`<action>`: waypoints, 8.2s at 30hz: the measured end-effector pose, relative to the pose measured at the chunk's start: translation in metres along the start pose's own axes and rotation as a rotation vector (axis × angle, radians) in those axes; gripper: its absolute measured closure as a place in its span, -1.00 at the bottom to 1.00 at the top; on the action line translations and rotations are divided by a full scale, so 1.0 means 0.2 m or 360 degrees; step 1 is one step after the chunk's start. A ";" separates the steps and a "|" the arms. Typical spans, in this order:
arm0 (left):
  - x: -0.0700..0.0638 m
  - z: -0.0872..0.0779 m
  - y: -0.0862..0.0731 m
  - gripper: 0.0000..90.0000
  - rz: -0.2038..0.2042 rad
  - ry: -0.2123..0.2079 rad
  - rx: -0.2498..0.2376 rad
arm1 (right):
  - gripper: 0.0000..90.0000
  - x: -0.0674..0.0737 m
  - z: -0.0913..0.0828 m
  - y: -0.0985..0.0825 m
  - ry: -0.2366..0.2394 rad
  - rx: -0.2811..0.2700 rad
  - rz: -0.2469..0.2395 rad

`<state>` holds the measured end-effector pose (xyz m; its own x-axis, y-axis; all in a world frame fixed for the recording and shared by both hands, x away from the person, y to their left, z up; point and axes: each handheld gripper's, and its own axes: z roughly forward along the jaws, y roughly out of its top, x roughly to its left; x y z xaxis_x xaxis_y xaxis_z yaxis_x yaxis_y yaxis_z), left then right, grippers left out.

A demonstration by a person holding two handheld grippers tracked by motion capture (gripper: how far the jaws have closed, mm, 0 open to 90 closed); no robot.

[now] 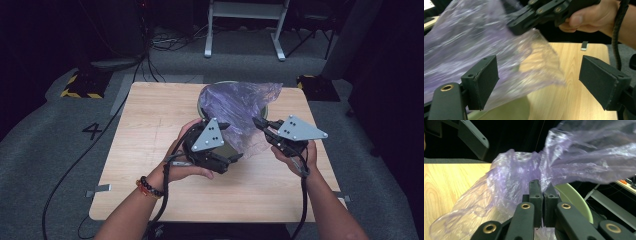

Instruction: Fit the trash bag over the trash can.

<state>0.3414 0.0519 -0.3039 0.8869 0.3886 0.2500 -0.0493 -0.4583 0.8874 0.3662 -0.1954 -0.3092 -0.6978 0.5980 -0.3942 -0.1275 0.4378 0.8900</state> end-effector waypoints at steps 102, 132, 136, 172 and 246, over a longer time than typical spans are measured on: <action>0.23 0.08 -0.12 1.00 -0.0171 0.0195 0.0164 | -0.10 0.00 -0.10 -0.26 -0.0140 0.0098 0.0237; 0.22 -0.03 -0.44 1.00 -0.0339 0.0270 0.0075 | 1.00 -0.05 0.01 -0.30 -0.0142 0.0132 0.0314; 0.24 -0.04 -0.47 1.00 -0.0370 0.0276 0.0084 | 1.00 -0.08 0.01 -0.32 -0.0168 0.0140 0.0348; 0.08 -0.15 -0.29 -0.64 -0.0210 0.0321 -0.0028 | 1.00 -0.17 0.05 -0.40 -0.0207 0.0188 0.0371; 0.36 -0.11 -0.48 -0.64 -0.0538 0.0336 0.0103 | -0.13 -0.24 0.03 -0.18 -0.0117 0.0086 0.0078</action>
<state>0.3996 0.1420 -0.3623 0.7338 0.6788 0.0281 0.2643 -0.3234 0.9086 0.4092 -0.2360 -0.3240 -0.6482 0.6667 -0.3679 -0.0548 0.4411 0.8958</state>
